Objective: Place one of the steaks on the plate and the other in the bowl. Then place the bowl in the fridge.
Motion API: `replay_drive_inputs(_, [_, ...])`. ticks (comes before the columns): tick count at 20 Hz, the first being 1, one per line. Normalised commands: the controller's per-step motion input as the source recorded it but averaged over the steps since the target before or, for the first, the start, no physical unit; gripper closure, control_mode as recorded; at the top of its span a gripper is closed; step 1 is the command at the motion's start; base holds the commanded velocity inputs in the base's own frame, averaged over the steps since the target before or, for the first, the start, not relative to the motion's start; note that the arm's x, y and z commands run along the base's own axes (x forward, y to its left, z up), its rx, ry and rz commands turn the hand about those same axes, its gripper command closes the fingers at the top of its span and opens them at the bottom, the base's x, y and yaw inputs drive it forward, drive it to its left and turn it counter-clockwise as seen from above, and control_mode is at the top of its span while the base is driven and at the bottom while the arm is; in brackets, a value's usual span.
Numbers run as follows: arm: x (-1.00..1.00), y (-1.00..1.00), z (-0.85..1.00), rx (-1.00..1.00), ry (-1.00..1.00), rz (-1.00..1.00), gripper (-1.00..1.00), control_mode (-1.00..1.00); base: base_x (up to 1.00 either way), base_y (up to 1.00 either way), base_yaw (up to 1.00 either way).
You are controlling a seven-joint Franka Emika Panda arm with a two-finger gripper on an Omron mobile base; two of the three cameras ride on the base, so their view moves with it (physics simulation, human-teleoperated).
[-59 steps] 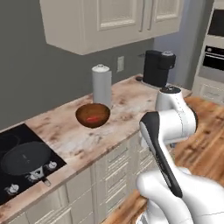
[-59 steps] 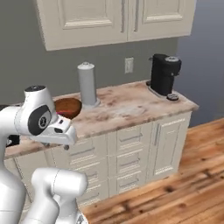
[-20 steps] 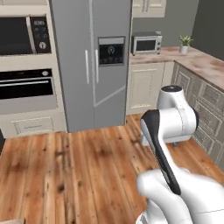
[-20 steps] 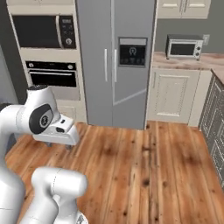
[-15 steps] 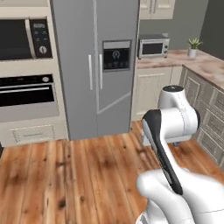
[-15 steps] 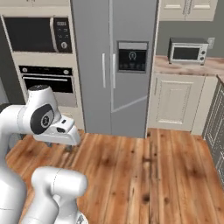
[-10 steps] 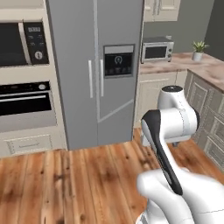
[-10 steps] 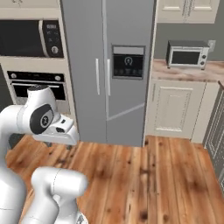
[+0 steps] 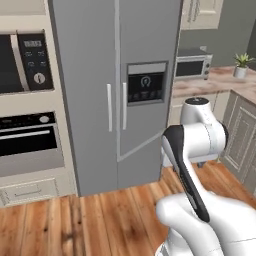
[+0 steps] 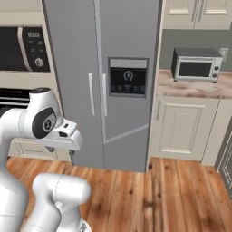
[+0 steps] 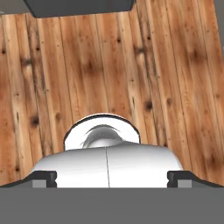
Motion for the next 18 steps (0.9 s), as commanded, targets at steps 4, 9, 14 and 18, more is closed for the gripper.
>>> replay_drive_inputs(4, [0.0,0.0,0.0,0.0,0.0,0.0,-1.0,1.0,0.6,0.32,-0.03])
replay_drive_inputs(9, [0.0,0.0,0.0,0.0,0.0,0.0,-1.0,1.0,0.45,0.26,-0.02])
replay_drive_inputs(14, [0.0,0.0,0.0,0.0,0.0,0.0,-1.0,1.0,0.08,0.34,0.0])
replay_drive_inputs(18, [0.0,0.0,0.0,0.0,0.0,0.0,-1.0,1.0,0.07,0.34,0.0])
